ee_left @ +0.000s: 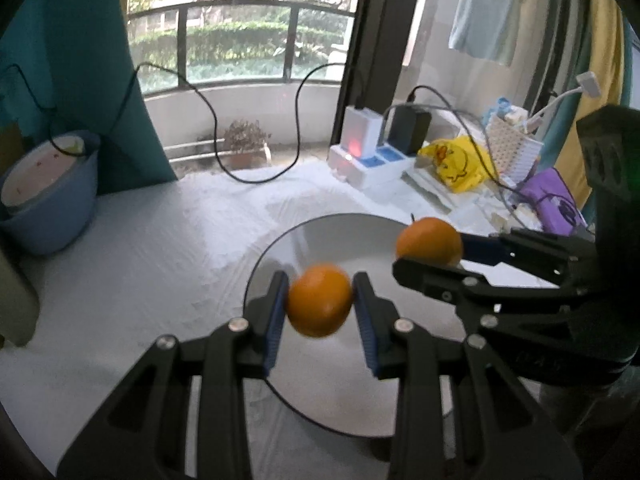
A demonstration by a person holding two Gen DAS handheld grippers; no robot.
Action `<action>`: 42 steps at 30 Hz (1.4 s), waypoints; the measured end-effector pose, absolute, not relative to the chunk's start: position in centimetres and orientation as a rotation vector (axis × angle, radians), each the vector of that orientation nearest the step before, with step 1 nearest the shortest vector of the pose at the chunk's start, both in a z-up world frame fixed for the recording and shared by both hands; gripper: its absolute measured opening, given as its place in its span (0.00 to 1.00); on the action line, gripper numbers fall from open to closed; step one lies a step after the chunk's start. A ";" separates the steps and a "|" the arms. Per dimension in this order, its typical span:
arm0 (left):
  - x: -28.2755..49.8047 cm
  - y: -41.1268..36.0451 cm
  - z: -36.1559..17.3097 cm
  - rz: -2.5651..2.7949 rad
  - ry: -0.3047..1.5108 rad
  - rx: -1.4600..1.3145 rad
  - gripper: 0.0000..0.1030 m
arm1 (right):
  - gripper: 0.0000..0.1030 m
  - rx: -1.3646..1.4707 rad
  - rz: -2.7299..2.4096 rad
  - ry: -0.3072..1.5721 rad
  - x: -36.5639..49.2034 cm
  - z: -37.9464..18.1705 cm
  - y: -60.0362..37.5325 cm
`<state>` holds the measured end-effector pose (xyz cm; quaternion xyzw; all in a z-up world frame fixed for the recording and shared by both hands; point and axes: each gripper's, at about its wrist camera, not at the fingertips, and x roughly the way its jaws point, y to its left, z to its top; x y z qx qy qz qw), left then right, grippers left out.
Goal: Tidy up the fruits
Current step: 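Carry the held oranges with both tools over the white plate, then lower the oranges onto the white plate and open both tools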
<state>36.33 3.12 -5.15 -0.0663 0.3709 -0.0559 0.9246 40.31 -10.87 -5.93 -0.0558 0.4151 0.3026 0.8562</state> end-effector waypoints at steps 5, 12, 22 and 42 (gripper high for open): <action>37.2 2.9 -5.8 -0.130 0.793 -0.135 0.34 | 0.45 -0.107 0.640 0.893 41.5 -6.9 -10.7; 37.3 3.1 -6.0 -0.123 0.805 -0.138 0.35 | 0.45 -0.098 0.629 0.926 42.1 -7.8 -10.9; 35.2 3.4 -4.1 -0.117 0.758 -0.143 0.42 | 0.55 -0.104 0.605 0.889 41.1 -6.1 -11.5; 26.7 4.0 -2.9 -0.101 0.722 -0.178 0.43 | 0.55 -0.113 0.573 0.869 33.9 -3.5 -13.7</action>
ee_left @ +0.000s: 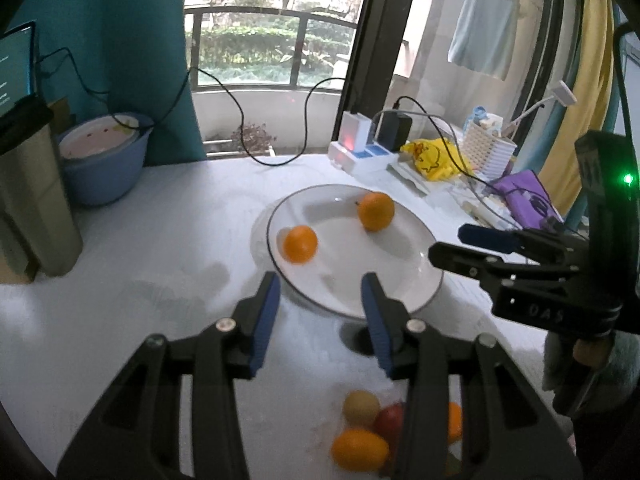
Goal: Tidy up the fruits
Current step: 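Lower the oranges onto the white plate and open both tools, then grasp an orange with the left tool while the right tool grasps another orange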
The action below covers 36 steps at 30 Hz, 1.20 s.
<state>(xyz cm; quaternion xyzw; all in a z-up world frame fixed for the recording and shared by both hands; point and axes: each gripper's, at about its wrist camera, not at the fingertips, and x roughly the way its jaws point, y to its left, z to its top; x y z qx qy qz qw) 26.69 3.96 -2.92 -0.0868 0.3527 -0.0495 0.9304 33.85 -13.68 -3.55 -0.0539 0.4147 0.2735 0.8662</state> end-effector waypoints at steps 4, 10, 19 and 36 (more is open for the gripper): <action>24.8 3.8 -2.9 -0.105 0.720 -0.176 0.43 | 0.56 -0.121 0.577 0.855 32.2 -3.1 -13.8; 22.6 3.6 -3.2 -0.105 0.721 -0.181 0.43 | 0.56 -0.129 0.585 0.845 29.8 -2.6 -14.0; 20.3 3.3 -4.0 -0.107 0.738 -0.193 0.43 | 0.56 -0.141 0.587 0.851 27.1 -3.1 -14.1; 17.9 2.1 -6.2 -0.125 0.796 -0.210 0.43 | 0.55 -0.124 0.647 0.912 22.8 -5.8 -13.5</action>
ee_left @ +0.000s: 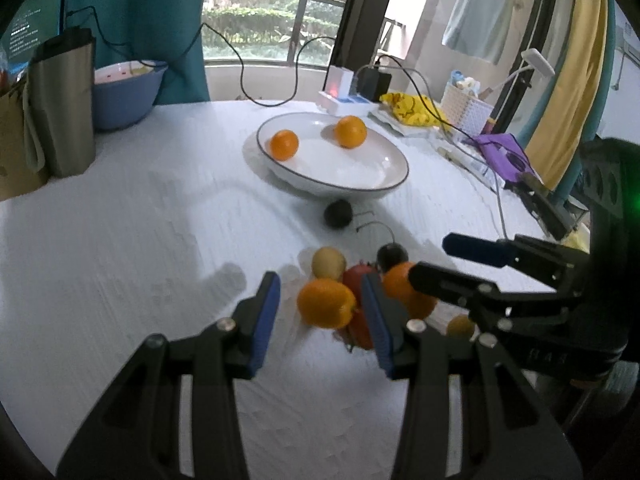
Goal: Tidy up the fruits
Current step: 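Grasp an orange with the left tool while the right tool grasps another orange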
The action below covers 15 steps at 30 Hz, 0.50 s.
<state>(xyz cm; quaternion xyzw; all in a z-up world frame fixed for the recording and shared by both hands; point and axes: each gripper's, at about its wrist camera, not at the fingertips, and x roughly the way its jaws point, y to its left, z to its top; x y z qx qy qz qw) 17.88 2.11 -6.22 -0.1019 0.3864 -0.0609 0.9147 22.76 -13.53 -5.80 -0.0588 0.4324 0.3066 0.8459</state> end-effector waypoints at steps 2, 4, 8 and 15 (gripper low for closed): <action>17.9 2.0 -6.5 -0.128 0.805 -0.211 0.43 | 0.55 -0.124 0.653 0.920 22.4 -6.1 -13.4; 17.8 1.9 -6.7 -0.131 0.811 -0.207 0.43 | 0.55 -0.125 0.657 0.926 22.1 -6.4 -13.3; 18.0 1.6 -7.1 -0.120 0.823 -0.208 0.43 | 0.55 -0.111 0.661 0.938 22.0 -6.9 -13.4; 18.8 1.9 -7.8 -0.116 0.856 -0.238 0.43 | 0.55 -0.090 0.691 0.959 22.0 -7.4 -13.4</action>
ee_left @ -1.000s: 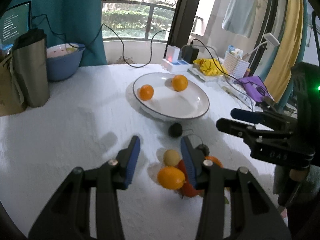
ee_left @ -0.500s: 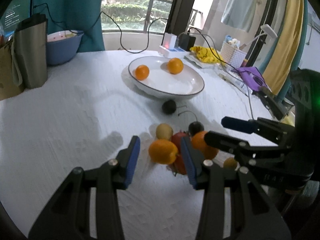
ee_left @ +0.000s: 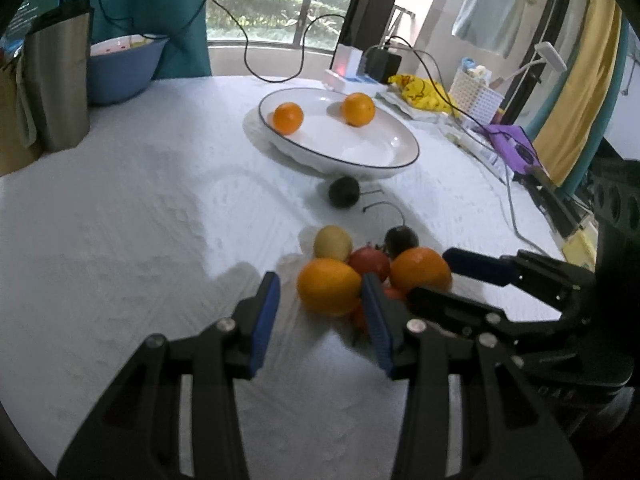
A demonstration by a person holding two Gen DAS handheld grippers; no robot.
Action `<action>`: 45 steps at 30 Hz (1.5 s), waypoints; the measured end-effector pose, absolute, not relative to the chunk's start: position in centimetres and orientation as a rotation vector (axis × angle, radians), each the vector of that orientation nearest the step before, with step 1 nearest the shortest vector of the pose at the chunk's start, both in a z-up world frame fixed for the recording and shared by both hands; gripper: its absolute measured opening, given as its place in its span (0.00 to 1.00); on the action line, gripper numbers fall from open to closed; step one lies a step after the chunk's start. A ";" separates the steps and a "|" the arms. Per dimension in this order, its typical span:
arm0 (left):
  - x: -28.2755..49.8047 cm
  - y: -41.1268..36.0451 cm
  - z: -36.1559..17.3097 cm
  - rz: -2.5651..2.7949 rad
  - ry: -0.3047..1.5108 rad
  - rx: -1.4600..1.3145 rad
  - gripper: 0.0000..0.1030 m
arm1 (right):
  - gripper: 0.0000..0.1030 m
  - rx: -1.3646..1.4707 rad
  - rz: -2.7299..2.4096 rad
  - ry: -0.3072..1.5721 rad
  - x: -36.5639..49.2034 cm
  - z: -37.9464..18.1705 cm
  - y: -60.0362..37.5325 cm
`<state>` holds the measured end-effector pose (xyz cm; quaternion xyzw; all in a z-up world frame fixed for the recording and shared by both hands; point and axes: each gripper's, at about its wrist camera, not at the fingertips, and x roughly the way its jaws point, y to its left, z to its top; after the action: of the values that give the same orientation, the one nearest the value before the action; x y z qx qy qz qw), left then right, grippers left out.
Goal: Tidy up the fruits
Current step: 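Grasp an orange with the left tool while the right tool grasps another orange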
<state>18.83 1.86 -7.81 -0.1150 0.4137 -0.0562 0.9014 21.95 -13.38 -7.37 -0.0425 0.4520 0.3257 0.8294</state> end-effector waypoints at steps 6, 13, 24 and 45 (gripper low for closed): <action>19.5 1.9 -8.1 -0.123 0.876 -0.267 0.43 | 0.47 -0.080 0.736 0.970 21.8 -7.6 -13.2; 20.1 1.9 -8.2 -0.135 0.901 -0.303 0.41 | 0.41 -0.086 0.750 0.969 21.9 -7.6 -13.5; 19.3 1.4 -7.3 -0.170 0.886 -0.296 0.36 | 0.41 -0.123 0.758 0.931 21.9 -6.1 -13.6; 20.9 0.3 -1.1 -0.160 0.711 -0.152 0.36 | 0.41 -0.142 0.719 0.838 25.7 -2.9 -15.1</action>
<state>20.87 0.29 -1.13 -0.0742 0.3474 -0.0782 0.9315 25.70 -15.07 -2.86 -0.0674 0.3975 0.3413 0.8491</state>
